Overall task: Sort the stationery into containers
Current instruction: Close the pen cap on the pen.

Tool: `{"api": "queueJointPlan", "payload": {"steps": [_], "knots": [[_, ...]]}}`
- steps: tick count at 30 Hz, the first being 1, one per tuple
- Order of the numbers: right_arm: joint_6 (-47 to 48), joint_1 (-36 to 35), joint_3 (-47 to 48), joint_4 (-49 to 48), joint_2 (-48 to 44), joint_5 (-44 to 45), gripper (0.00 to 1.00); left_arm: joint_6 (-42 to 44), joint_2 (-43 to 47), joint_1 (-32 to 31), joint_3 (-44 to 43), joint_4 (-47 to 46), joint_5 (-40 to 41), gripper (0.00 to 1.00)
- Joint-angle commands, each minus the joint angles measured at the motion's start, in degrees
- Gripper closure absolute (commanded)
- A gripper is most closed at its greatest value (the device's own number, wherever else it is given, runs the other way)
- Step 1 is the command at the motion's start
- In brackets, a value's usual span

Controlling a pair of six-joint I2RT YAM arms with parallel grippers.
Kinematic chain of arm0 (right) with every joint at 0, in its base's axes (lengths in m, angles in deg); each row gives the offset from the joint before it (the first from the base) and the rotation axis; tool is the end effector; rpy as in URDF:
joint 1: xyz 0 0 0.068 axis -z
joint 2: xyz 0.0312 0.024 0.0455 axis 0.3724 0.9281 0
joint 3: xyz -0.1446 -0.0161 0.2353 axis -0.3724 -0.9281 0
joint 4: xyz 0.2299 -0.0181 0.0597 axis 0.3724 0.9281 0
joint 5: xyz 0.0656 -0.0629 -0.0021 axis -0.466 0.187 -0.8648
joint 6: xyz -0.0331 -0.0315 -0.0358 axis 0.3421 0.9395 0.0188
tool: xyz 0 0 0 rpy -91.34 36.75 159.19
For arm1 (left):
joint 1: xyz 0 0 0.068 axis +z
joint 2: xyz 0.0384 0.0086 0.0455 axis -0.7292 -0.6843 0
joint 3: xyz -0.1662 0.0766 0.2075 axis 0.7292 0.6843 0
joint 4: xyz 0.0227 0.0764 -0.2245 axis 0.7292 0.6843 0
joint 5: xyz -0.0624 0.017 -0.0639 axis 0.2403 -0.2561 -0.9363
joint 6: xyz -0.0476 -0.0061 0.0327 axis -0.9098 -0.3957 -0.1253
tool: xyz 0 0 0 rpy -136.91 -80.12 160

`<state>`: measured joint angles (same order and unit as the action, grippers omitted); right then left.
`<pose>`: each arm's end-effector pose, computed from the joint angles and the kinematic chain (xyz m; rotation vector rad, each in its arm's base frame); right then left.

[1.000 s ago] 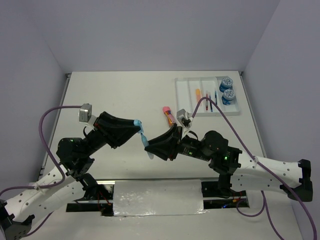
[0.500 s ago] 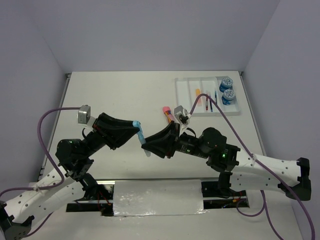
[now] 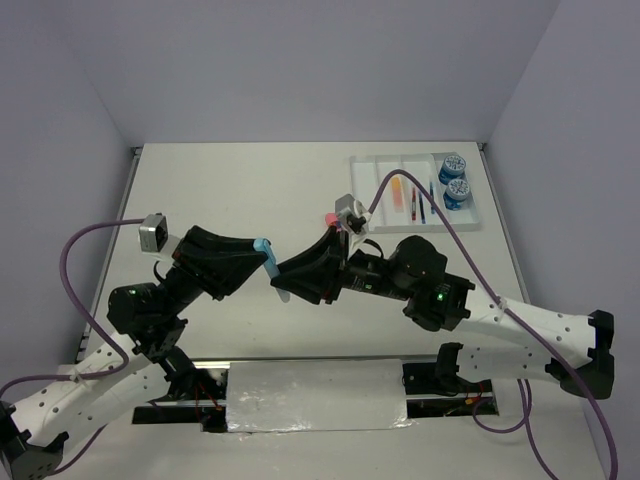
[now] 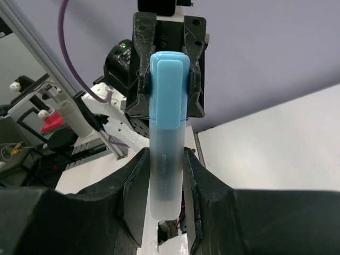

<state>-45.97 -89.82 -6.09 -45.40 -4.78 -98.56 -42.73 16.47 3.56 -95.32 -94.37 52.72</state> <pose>0.0700 0.1934 0.4197 -0.7298 1.2962 1.4421 0.0649 -0.0771 0.3934 0.2205 0.8878 -1.7235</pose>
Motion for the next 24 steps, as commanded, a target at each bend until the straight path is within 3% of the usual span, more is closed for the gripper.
{"api": "queueJointPlan", "payload": {"steps": [1,3,10,12,17,24], "knots": [[2.2,1.4,4.4,-8.0,1.0,-0.1,0.93,-1.8,-0.5,-0.5,1.2,-2.6,-4.1,0.91],[4.2,2.0,5.1,-7.8,1.1,-0.4,0.94,-1.7,-0.3,-0.5,0.8,-1.5,-4.6,0.87],[6.8,2.2,7.3,-2.0,2.7,-3.9,0.94,6.3,2.4,-0.6,-4.1,12.1,-3.4,0.5],[6.2,2.1,6.8,-2.1,2.7,-3.9,0.94,7.4,2.9,-0.5,-5.7,14.0,-2.7,0.5],[5.7,1.7,6.2,-2.3,3.0,-4.6,0.94,9.8,2.4,-0.5,-9.0,17.6,-2.1,0.39],[5.8,1.7,6.1,-2.3,2.9,-4.1,0.94,10.4,1.9,-0.5,-9.2,19.2,-2.6,0.44]]}}
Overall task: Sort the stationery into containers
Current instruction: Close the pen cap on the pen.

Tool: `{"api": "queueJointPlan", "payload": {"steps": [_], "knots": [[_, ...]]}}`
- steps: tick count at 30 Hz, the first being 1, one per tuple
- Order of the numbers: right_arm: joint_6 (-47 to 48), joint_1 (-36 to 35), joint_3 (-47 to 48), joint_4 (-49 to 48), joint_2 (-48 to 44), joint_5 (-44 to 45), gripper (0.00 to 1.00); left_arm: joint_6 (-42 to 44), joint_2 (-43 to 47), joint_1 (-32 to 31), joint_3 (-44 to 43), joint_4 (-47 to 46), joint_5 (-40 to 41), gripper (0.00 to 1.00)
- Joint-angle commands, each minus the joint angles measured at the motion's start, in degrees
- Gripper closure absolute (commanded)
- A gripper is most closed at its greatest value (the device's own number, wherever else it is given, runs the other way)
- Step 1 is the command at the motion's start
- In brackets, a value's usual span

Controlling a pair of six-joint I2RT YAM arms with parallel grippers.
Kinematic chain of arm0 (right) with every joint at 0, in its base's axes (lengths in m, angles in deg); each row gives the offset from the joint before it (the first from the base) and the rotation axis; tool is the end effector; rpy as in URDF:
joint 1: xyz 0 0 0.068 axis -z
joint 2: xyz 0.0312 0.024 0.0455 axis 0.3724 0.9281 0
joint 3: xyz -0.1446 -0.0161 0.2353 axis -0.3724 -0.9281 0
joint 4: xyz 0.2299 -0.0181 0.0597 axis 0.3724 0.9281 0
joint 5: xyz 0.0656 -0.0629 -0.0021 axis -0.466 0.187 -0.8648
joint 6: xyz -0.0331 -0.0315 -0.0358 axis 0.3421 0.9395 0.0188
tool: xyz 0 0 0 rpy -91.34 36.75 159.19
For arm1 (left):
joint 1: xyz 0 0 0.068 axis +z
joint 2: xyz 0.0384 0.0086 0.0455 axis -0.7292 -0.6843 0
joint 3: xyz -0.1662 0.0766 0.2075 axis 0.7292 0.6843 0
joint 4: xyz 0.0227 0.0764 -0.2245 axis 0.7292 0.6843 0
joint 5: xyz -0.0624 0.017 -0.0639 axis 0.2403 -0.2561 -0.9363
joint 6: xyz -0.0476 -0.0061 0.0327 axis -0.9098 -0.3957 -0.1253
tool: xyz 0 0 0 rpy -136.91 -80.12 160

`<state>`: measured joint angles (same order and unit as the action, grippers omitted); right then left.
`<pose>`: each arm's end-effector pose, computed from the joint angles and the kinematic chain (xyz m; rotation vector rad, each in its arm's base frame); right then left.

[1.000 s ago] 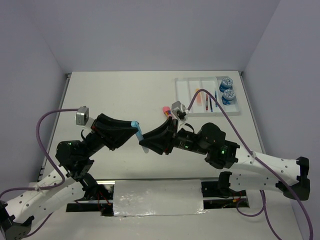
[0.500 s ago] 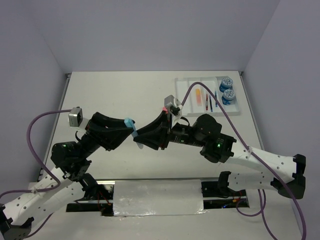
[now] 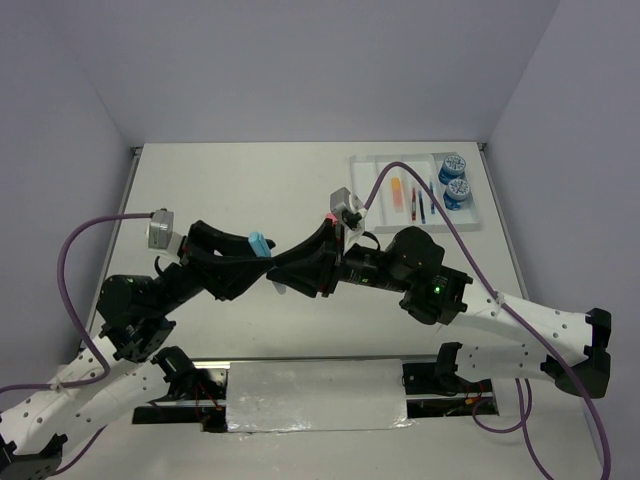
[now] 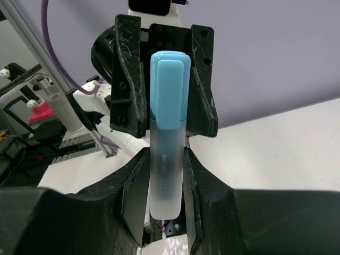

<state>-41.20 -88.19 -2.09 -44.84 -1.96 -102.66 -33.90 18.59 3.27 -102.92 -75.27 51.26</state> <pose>0.0765 0.2008 0.4322 -0.8145 1.2233 1.3985 0.0608 -0.0752 0.4081 0.2994 1.0329 -1.5785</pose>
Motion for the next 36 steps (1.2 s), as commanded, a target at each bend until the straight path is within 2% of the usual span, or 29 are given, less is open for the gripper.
{"api": "queueJointPlan", "payload": {"steps": [1,6,7,8,9,11,12,14,17,18,20,21,22,26,32,34,36], "knots": [[1.0,0.0,2.5,-2.6,0.1,0.1,0.93,1.4,-0.4,-0.2,-1.3,0.0,-1.2,0.44],[1.6,0.0,3.8,-0.9,0.2,0.6,0.93,0.8,-0.7,-0.2,-0.2,-0.7,-2.0,0.42],[1.5,0.0,3.9,-0.9,0.3,0.4,0.93,0.8,-0.7,-0.2,-0.1,-0.6,-1.9,0.46],[1.4,0.0,4.0,-0.7,0.4,0.2,0.94,0.9,-0.7,-0.2,-0.3,-0.3,-1.8,0.58],[1.5,0.0,4.1,-0.6,0.5,0.1,0.93,1.3,-0.8,-0.2,-0.5,0.0,-1.8,0.76],[1.2,0.0,3.8,-0.9,0.5,-0.2,0.93,1.6,-1.0,-0.2,-1.3,0.7,-2.1,0.87],[1.2,0.0,3.7,-1.1,0.5,-0.2,0.93,2.0,-1.1,-0.2,-1.6,0.8,-2.3,0.96],[0.9,0.0,3.1,-1.3,0.4,-0.4,0.91,2.9,-1.1,-0.3,-2.8,2.1,-2.5,1.0],[0.8,0.0,2.3,-1.3,0.4,-0.7,0.74,4.2,-0.9,-0.2,-4.4,3.1,-4.5,1.0],[0.8,0.0,1.9,-0.7,0.6,-0.9,0.61,5.5,-0.9,-0.2,-5.6,3.6,-5.1,1.0],[0.7,0.0,1.8,0.5,1.1,-1.1,0.51,6.9,-0.9,-0.3,-7.0,5.6,-6.8,1.0],[0.7,0.0,1.6,1.0,1.3,-1.6,0.41,7.9,-0.9,-0.3,-7.7,6.4,-7.2,1.0],[0.2,0.0,1.1,1.1,1.9,-1.5,0.39,8.3,-1.1,-0.3,-8.8,6.8,-7.6,1.0],[-0.4,0.0,0.1,-0.1,3.1,-0.8,0.36,8.6,-1.9,-0.3,-10.4,7.4,-9.6,1.0],[0.5,0.0,3.8,1.4,4.6,-1.7,0.39,8.9,-3.8,-0.3,-11.1,9.1,-10.7,1.0],[1.0,0.0,4.7,2.1,5.0,-1.9,0.43,9.0,-3.8,-0.3,-10.9,9.5,-10.4,1.0],[1.3,0.0,5.6,2.8,5.5,-1.9,0.54,9.0,-3.6,-0.3,-10.7,10.1,-9.2,1.0]]}}
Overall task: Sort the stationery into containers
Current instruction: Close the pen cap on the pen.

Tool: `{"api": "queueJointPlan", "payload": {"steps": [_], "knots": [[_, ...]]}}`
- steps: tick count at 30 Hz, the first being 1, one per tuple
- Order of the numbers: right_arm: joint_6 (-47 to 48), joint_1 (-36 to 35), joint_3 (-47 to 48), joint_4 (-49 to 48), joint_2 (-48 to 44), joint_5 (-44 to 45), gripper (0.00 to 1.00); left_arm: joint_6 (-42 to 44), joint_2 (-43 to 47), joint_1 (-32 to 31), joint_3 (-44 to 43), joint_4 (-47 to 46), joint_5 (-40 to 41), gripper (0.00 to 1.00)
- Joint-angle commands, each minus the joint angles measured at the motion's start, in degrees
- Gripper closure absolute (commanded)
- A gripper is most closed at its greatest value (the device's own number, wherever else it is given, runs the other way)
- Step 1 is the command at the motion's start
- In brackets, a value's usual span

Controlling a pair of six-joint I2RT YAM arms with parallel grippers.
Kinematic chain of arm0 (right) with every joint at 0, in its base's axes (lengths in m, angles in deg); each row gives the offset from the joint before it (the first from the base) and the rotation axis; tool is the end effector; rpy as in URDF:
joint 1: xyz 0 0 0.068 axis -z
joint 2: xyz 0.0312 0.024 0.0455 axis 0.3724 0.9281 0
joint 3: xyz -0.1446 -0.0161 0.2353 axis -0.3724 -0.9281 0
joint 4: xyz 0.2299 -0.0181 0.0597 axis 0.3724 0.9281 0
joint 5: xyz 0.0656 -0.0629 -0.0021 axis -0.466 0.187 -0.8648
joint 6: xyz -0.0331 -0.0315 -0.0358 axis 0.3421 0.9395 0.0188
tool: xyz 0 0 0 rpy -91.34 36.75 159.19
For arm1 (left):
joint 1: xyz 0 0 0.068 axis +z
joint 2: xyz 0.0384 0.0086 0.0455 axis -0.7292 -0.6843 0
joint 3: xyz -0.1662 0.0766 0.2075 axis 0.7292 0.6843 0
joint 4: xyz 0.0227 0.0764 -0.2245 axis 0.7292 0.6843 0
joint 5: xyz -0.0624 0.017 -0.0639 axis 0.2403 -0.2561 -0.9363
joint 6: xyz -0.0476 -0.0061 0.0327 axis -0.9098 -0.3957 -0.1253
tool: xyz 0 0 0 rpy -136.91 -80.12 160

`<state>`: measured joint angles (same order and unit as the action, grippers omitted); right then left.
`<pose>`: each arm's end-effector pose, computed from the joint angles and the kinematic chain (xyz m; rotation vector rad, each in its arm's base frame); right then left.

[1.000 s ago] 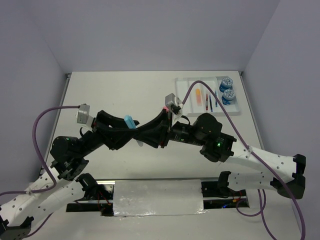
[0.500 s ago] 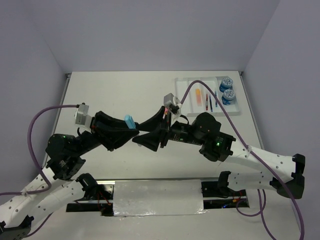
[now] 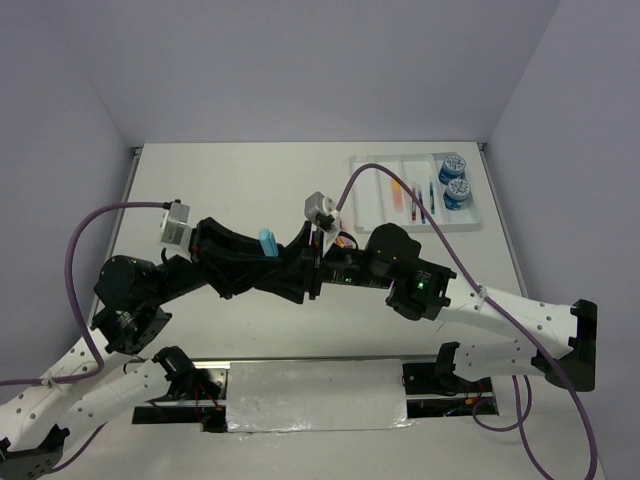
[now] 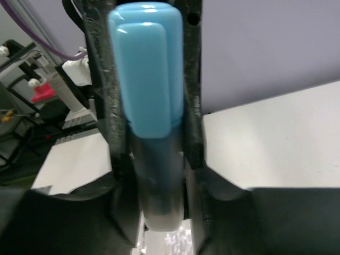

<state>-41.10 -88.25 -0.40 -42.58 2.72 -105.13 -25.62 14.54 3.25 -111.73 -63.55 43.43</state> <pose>0.0842 0.2233 0.4207 -0.8896 1.3021 1.4022 0.0635 -0.0852 0.4286 0.5063 1.1160 -1.4967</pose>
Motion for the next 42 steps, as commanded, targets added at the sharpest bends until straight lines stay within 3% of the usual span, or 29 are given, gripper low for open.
{"api": "queueJointPlan", "payload": {"steps": [1,7,11,13,14,16,17,19,24,34,42], "knots": [[1.4,0.0,3.9,0.6,0.8,0.6,0.61,0.9,0.4,-0.3,-2.0,-1.2,-1.0,1.0],[1.8,0.0,2.0,-0.8,0.5,0.9,0.71,2.2,-0.8,-0.3,-4.4,4.2,1.9,1.0],[1.9,0.0,0.8,-2.0,0.3,0.2,1.0,2.5,-0.9,-0.2,-5.2,6.7,3.1,0.97],[1.9,0.0,0.1,-2.9,0.0,-0.5,1.0,2.7,-0.7,-0.3,-5.8,7.1,3.1,0.83],[1.8,0.0,-0.5,-3.1,-0.2,-0.6,1.0,2.8,-0.4,-0.2,-6.4,7.7,3.4,0.63],[1.6,0.0,-1.1,-3.5,-0.4,-0.9,1.0,3.2,-0.1,-0.2,-7.0,8.6,4.3,0.45],[1.6,0.0,-1.6,-3.9,-0.7,-1.4,1.0,3.4,0.2,-0.2,-7.6,9.4,5.3,0.3],[1.5,0.0,-2.2,-4.1,-0.9,-2.0,1.0,4.0,0.2,-0.2,-8.4,9.9,6.1,0.14],[0.9,0.0,-4.1,-5.5,-1.6,-4.9,1.0,5.2,0.4,-0.2,-10.1,9.0,7.4,0.1],[1.5,0.2,-3.5,-5.0,-2.6,-8.7,1.0,5.4,-0.8,-0.2,-11.0,10.2,7.0,0.22],[2.2,0.2,-0.5,-3.0,-1.2,-9.4,1.0,3.8,-1.4,-0.2,-9.4,9.0,3.3,0.21]]}}
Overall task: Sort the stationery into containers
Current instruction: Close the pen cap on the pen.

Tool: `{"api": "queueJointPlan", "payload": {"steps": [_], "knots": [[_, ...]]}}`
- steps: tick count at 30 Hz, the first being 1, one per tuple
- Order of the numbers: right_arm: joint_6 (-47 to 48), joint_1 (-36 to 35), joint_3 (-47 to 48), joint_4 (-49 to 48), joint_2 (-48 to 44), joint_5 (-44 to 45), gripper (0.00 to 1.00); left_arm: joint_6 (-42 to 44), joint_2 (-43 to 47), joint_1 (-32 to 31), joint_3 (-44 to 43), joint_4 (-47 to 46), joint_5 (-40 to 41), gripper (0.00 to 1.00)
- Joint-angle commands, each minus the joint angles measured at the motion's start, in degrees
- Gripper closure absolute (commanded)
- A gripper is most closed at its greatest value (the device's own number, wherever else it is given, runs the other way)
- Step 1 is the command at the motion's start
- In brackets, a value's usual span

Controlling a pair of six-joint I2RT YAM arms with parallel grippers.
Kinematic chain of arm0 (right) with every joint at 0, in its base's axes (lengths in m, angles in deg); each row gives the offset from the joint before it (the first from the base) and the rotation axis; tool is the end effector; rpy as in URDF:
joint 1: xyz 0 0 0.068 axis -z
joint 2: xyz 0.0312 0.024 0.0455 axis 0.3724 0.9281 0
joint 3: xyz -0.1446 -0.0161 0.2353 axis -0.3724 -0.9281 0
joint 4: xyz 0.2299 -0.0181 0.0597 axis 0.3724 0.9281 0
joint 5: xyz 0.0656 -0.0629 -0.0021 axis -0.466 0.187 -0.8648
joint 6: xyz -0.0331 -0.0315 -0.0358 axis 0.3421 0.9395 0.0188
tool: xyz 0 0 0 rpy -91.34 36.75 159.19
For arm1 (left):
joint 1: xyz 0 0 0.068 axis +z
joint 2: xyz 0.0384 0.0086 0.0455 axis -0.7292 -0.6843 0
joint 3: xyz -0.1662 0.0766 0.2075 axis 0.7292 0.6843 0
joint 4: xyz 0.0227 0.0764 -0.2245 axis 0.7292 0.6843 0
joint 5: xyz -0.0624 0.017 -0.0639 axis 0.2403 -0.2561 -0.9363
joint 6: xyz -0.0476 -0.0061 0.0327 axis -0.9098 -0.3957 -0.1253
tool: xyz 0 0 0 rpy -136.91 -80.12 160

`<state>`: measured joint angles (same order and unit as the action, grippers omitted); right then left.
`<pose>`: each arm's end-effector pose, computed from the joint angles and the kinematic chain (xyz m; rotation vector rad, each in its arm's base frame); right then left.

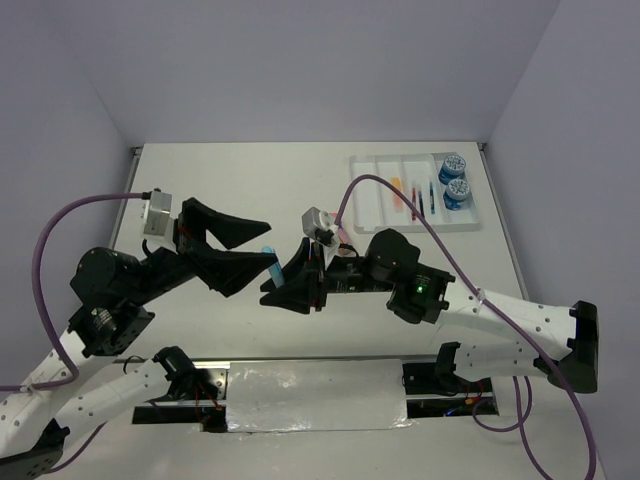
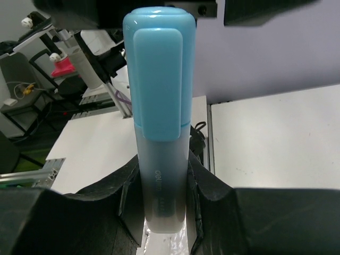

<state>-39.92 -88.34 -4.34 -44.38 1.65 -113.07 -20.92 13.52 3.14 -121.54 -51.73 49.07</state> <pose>0.0773 0.2218 0.4048 -1.0305 1.2579 1.4719 0.0583 -0.0753 0.4581 0.4487 1.1506 -1.3789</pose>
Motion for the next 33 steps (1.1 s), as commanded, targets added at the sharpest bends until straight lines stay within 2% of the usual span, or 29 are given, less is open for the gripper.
{"api": "queueJointPlan", "payload": {"steps": [1,6,8,9,12,13,17,24,28,32,33], "knots": [[1.2,0.2,3.8,-1.1,0.0,-1.5,1.0,-1.2,-0.5,-0.1,0.8,-3.3,-2.6,0.24],[1.9,0.2,5.0,-0.3,0.4,-1.4,1.0,-1.6,-1.0,-0.1,1.5,-3.5,-3.5,0.35],[2.3,0.3,5.9,0.6,0.9,-1.5,1.0,-2.0,-0.9,-0.1,2.1,-4.2,-3.7,0.51],[2.4,0.2,6.4,0.9,1.2,-1.4,1.0,-2.1,-0.9,-0.2,2.2,-4.2,-3.8,0.67],[2.7,0.2,7.0,1.0,1.4,-1.2,1.0,-2.7,-1.2,-0.1,2.5,-4.5,-4.6,0.89],[2.8,0.1,7.4,0.9,1.6,-0.5,1.0,-2.9,-1.3,-0.2,3.0,-4.9,-4.8,1.0],[3.8,1.6,9.9,0.3,2.1,1.7,1.0,-6.5,-0.7,-0.2,8.2,-8.9,-6.7,1.0],[4.8,6.1,22.3,1.7,5.7,-1.5,1.0,-10.6,2.3,-1.6,19.9,-12.1,-6.9,1.0],[6.8,6.7,28.1,4.7,8.5,-2.3,1.0,-12.3,3.3,-6.2,26.2,-15.9,-5.4,1.0],[5.3,8.2,30.8,4.3,10.0,-2.9,1.0,-12.2,3.7,-13.1,31.4,-18.5,-1.1,1.0],[5.2,8.3,31.3,4.5,10.5,-2.8,1.0,-11.6,4.0,-14.2,31.8,-17.8,2.5,1.0]]}}
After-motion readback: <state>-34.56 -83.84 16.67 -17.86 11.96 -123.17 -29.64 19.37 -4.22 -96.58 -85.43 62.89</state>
